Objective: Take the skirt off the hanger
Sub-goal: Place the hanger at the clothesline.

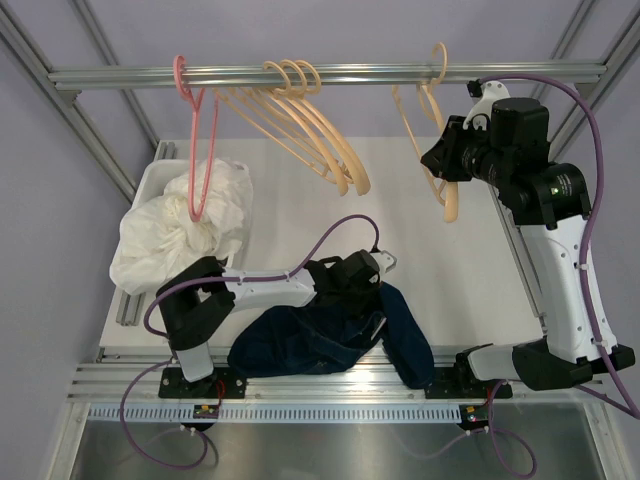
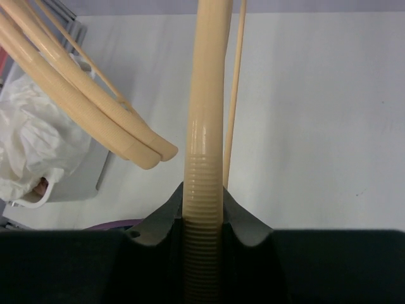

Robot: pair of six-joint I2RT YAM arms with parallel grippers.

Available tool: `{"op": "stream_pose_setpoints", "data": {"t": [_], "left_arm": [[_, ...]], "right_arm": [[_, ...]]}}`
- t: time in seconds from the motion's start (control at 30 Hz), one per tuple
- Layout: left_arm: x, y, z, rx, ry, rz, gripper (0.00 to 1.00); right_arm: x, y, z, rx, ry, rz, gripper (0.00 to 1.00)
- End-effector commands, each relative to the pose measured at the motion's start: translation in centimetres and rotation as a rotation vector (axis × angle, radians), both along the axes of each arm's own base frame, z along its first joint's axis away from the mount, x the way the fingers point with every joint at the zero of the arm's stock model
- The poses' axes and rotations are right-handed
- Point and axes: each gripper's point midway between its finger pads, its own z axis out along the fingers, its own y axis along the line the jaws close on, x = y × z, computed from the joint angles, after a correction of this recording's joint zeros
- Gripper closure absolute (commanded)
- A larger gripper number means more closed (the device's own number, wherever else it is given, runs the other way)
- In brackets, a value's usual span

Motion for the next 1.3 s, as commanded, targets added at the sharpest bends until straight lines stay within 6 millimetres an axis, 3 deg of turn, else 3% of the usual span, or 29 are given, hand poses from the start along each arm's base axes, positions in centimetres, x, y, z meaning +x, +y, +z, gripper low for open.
{"op": "stream_pose_setpoints", "data": {"t": [0.0,0.1,0.13,0.3,0.43,0.47,0.63,0.77,0.8,0.9,0.93,1.17,1.27], "left_arm": [[-0.3,-0.7,2.2,-0.083,-0.016,-0.034,1.0],[-0.4,-0.3,3.3,-0.09,-0.029,-0.037,1.0],[-0.2,-0.2,4.6,-0.11,-0.048,-0.034,1.0],[0.5,1.4,9.7,-0.126,-0.139,-0.032,1.0],[1.4,2.8,15.5,-0.147,-0.235,-0.029,1.0],[1.4,3.2,18.0,-0.175,-0.263,-0.034,1.0],[1.0,4.7,25.5,-0.278,-0.342,-0.028,1.0],[0.6,6.3,30.0,-0.327,-0.392,-0.007,1.0],[0.6,6.5,30.9,-0.342,-0.403,-0.005,1.0],[-0.2,7.2,33.8,-0.407,-0.421,-0.008,1.0],[-0.5,7.4,34.6,-0.427,-0.421,-0.016,1.0],[-2.1,9.1,38.4,-0.511,-0.428,-0.023,1.0],[-2.7,9.7,39.8,-0.549,-0.43,-0.021,1.0]], "right_arm": [[0.1,1.3,4.2,0.103,-0.122,0.11,1.0],[1.3,0.9,2.1,0.106,-0.046,0.108,1.0],[1.5,0.9,0.6,0.097,-0.014,0.106,1.0],[1.6,0.3,-2.4,0.095,0.036,0.098,1.0],[1.2,0.4,-4.2,0.106,0.073,0.106,1.0],[1.0,0.5,-4.2,0.114,0.068,0.109,1.0],[0.2,0.4,-4.3,0.12,0.064,0.112,0.94],[-0.1,0.3,-4.5,0.121,0.069,0.112,0.77],[-0.1,0.3,-4.6,0.115,0.068,0.112,0.64],[0.3,-0.1,-4.8,0.099,0.062,0.096,0.49],[0.4,-0.1,-4.7,0.098,0.057,0.094,0.4],[1.8,-0.7,-3.9,0.067,0.032,0.067,0.22],[1.8,-1.4,-3.1,0.042,-0.009,0.037,0.06]]}}
